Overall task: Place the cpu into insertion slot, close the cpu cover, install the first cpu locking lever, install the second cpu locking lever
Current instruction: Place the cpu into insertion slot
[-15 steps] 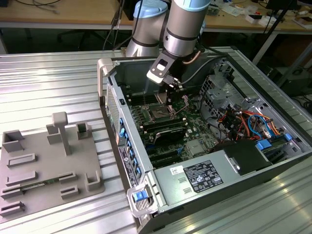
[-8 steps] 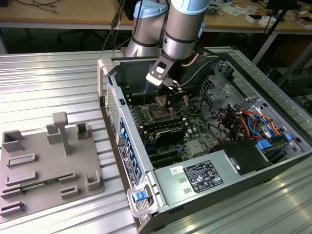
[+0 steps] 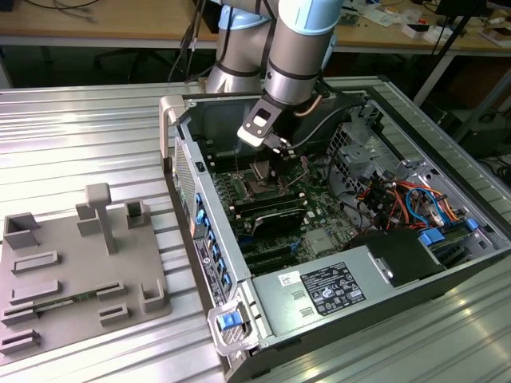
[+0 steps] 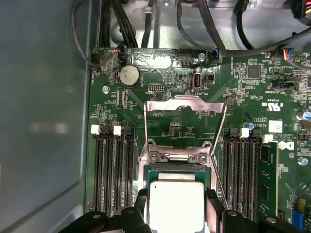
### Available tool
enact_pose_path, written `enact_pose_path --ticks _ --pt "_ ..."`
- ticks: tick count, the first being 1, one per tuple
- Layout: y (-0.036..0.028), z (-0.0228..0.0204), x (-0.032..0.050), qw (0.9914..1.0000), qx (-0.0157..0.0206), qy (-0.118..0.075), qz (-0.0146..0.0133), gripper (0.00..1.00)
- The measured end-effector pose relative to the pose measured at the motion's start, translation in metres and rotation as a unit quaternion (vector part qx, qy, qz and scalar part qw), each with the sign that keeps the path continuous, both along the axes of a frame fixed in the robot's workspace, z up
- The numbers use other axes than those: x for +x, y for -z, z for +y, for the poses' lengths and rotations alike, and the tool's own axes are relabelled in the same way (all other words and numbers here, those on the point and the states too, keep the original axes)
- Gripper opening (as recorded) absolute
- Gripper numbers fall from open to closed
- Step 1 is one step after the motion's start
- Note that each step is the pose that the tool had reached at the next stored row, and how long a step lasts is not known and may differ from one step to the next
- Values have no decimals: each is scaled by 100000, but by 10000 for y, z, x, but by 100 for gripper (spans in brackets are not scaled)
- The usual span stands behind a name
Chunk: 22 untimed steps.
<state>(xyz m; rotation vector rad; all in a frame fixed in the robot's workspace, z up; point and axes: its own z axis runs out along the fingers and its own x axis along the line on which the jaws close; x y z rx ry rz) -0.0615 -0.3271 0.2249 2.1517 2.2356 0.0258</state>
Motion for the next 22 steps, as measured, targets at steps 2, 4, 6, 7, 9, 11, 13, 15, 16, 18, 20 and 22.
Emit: enact_pose_path --ticks 2,4,6,7,9,11,13,15,16,18,20,22 --pt "35 0 -4 100000 -1 5 28 55" --pt "68 0 -14 100000 -1 3 49 55" --pt "122 0 -17 100000 -1 15 85 55" --pt "156 0 -17 100000 -2 139 180 55" --pt "176 0 -17 99999 -2 334 339 55" --pt "189 0 -17 99997 2 521 484 55" --pt "205 0 -17 99995 3 740 610 55" --pt "221 0 -17 99993 -1 973 659 55" --pt "231 0 -17 99991 3 1140 665 55" --pt "246 -1 -16 99986 -5 1530 676 55" --pt "250 -2 -15 99986 12 1543 667 55" --pt "251 -9 -15 99985 4 1541 734 55"
